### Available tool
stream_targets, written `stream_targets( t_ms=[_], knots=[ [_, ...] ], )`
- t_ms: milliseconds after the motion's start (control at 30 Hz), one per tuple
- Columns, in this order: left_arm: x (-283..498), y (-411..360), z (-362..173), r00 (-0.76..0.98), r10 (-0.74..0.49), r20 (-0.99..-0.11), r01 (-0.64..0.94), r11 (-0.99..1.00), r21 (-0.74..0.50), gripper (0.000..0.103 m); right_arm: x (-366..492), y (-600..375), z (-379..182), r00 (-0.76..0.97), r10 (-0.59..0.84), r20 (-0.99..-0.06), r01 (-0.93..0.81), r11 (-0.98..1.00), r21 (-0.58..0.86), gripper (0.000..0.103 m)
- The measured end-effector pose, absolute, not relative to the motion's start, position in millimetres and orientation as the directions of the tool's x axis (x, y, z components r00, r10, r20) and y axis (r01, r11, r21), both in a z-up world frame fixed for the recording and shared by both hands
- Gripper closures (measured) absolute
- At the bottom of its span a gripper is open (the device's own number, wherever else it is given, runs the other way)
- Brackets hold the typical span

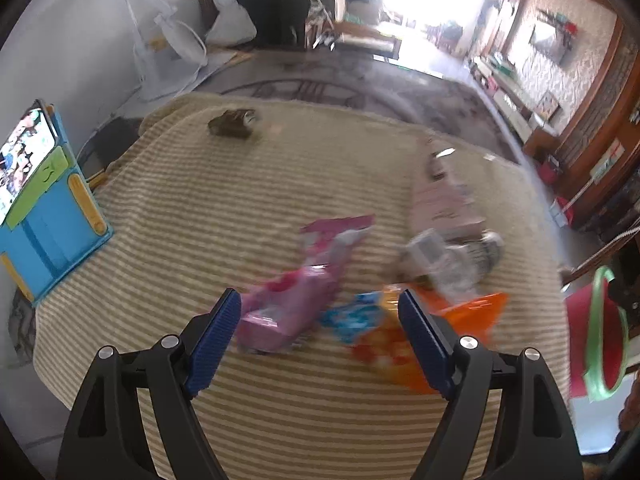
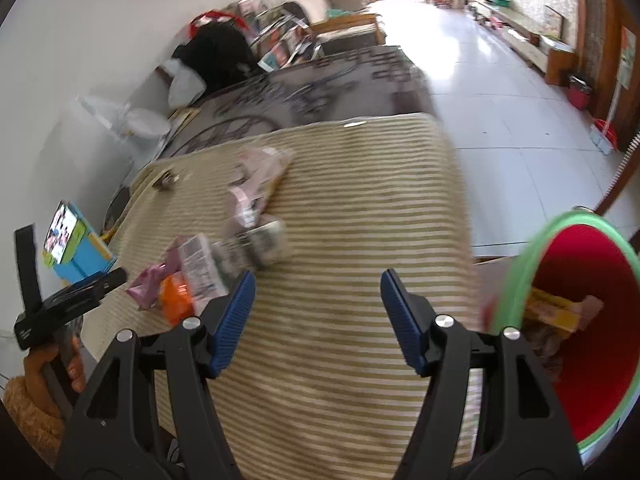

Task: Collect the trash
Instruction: 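Grasp the pink wrapper with left tool while right tool reaches for the orange chip bag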

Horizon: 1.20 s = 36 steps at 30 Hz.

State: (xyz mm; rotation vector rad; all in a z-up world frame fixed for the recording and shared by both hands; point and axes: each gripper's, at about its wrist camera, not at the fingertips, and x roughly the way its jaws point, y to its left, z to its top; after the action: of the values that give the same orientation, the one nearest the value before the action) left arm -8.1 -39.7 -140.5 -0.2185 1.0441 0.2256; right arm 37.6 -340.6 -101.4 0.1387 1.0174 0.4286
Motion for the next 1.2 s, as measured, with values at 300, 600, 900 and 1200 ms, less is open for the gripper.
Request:
stream_targets(
  t_ms=[300, 600, 900, 1200],
  knots=[
    [36.5, -11.4, -187.0, 0.379, -0.056, -0.924, -0.113, 0.988, -0.107, 0.028, 27.8, -270.1, -102.8, 0.453, 0.386, -0.803, -0.257, 0.920, 0.297, 0.040],
    [60.7, -3.4, -221.0, 0.313, -0.097, -0.945, -0.032, 0.993, -0.113, 0.072, 15.2, -234.9, -118.7, 0.415, 0.355, -0.837, -0.226, 0.932, 0.283, 0.037],
    [45.4, 26.2, -205.7, 0.368, -0.111, -0.923, -0.075, 0.986, -0.148, 0.077, 18.2, -193.8, -148.9, 0.309, 0.386, -0.869, -0.262, 0.913, 0.312, 0.043],
    [32.4, 51.9, -202.8, 0.391, -0.112, -0.913, -0.110, 0.980, -0.167, 0.073, 14.2, -147.7, -162.7, 0.191, 0.453, -0.871, -0.371, 0.854, 0.363, 0.048]
  ],
)
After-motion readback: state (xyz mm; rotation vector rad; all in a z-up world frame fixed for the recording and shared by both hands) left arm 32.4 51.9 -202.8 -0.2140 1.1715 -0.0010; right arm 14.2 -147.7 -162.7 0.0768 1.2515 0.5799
